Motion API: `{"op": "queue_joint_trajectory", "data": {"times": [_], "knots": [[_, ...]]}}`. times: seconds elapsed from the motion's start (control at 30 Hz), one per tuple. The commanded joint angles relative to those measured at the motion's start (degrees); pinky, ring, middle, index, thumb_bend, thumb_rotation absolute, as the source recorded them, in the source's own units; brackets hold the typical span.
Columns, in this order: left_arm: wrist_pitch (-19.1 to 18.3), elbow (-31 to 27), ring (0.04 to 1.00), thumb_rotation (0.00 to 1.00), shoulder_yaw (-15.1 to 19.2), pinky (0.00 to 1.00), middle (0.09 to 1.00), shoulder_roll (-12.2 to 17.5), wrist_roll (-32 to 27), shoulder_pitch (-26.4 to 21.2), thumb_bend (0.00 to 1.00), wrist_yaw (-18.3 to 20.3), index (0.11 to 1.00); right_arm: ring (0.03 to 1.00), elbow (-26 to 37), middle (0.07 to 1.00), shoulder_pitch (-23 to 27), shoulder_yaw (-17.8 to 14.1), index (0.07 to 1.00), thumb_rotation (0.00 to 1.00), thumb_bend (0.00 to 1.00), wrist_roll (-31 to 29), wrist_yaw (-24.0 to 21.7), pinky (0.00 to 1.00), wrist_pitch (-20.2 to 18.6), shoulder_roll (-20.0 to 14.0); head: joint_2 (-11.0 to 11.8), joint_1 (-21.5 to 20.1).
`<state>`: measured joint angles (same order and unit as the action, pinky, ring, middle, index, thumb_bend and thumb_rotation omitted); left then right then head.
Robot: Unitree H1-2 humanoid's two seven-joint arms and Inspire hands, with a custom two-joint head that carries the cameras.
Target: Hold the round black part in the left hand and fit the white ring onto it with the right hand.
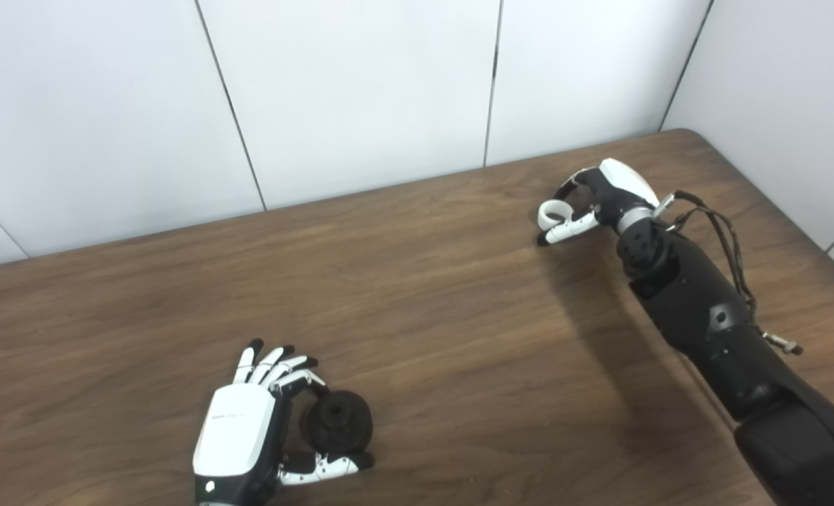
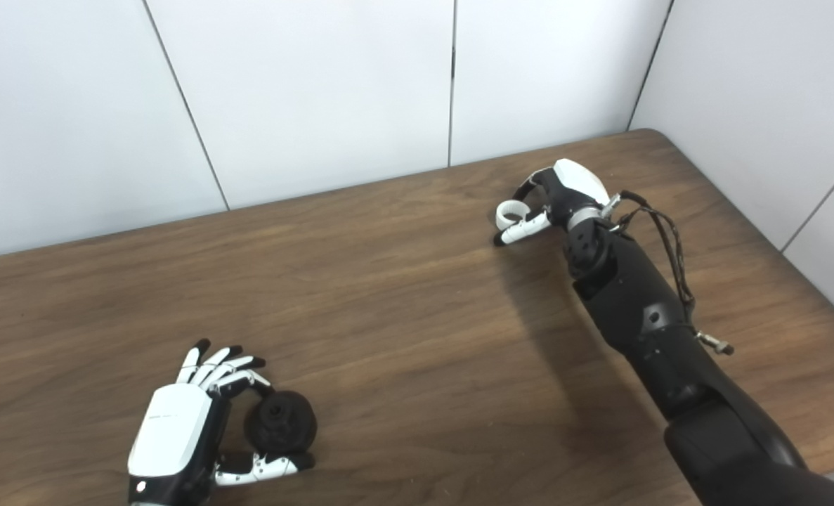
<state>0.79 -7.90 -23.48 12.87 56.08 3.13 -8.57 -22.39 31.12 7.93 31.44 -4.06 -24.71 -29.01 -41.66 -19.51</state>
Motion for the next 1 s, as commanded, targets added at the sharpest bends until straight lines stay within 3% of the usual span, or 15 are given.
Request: {"op": "queue_joint_trajectory", "data": {"times": [0.0, 0.2, 0.57, 0.97], "knots": [[-0.09, 0.51, 0.884, 0.06, -0.58, 1.0, 0.773, -0.09, 1.02, 1.34, 0.52, 0.48, 0.484, 0.969, 1.21, 0.852, 2.09, -0.67, 0.493, 0.14, 0.54, 0.31, 1.68, 1.0, 0.88, -0.96, -0.03, -0.01], [0.1, 0.38, 0.88, 0.06, -0.53, 1.0, 0.772, -0.18, 1.01, 1.39, 0.52, 0.41, 0.484, 0.93, 1.65, 0.812, 1.48, -0.09, 0.484, 0.13, 0.52, 0.86, 2.18, 1.0, 1.37, -1.32, -0.31, -0.02], [0.07, 0.26, 0.879, 0.06, -0.68, 1.0, 0.773, -0.55, 1.43, 1.3, 0.52, 0.38, 0.484, 0.966, 3.43, 0.814, 0.11, 0.93, 0.486, 0.13, 0.52, 0.38, 0.21, 1.0, 1.49, -2.91, -0.5, 0.76], [-0.24, 0.31, 0.883, 0.06, -1.21, 1.0, 0.774, -1.45, 2.27, 1.41, 0.52, 0.14, 0.484, 0.971, 16.12, 0.837, -2.85, 1.83, 0.486, 0.13, 0.52, 0.44, -5.4, 1.0, 1.86, -3.88, -0.69, 2.89]]}}
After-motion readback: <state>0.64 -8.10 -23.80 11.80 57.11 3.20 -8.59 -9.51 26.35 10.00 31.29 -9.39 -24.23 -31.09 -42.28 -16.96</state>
